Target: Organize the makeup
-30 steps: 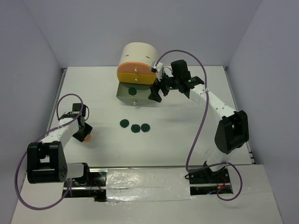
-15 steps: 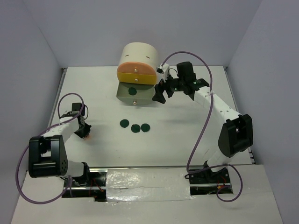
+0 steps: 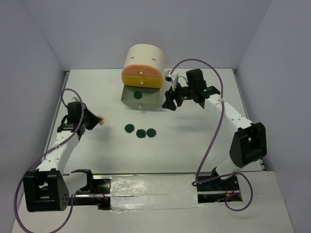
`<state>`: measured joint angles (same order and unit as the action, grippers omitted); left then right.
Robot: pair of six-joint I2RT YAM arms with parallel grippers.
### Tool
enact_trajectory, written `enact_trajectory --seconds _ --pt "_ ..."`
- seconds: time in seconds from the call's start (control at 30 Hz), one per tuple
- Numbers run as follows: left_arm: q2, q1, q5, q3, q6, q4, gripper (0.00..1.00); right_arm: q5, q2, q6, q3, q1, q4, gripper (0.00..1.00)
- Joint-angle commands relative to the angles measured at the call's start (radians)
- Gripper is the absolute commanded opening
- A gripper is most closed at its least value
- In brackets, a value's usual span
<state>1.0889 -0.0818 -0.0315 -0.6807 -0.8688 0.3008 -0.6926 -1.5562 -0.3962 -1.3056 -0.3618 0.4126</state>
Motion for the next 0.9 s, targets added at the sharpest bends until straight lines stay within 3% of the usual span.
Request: enact_trajectory --seconds 0.0,0.07,0.17,0.33,0.5,0.7,0.83,0.87 --pt "-0.011 0.074 -0.166 -0.046 0.013 -0.234 0.0 -0.044 0.047 -0.016 0.043 0.004 -0.001 0.6" --pt "0.021 0.126 -0.179 -0.062 0.002 -0.296 0.0 -0.047 0.053 -0.016 0.058 0.004 -0.003 0.46" --pt "0.106 0.212 -0.171 -0.118 -0.009 -0.419 0.0 -0.047 0.064 -0.013 0.078 0.006 -0.006 0.33" --pt "0.258 0.296 -0.13 -0.266 -0.029 -0.505 0.0 -0.042 0.07 -0.015 0.089 0.004 0.008 0.2" --pt "0.414 0.318 -0.074 -0.382 -0.055 -0.529 0.0 -0.033 0.085 -0.013 0.109 0.004 0.003 0.21" --pt "0.555 0.332 -0.027 -0.505 -0.062 -0.46 0.05 -0.012 0.088 -0.023 0.111 0.004 0.012 0.32" --pt "0.611 0.336 -0.007 -0.557 -0.065 -0.417 0.3 -0.001 0.073 -0.035 0.097 -0.012 0.035 0.4" --pt "0.618 0.336 -0.005 -0.565 -0.065 -0.404 0.43 0.004 0.068 -0.039 0.091 -0.026 0.048 0.41"
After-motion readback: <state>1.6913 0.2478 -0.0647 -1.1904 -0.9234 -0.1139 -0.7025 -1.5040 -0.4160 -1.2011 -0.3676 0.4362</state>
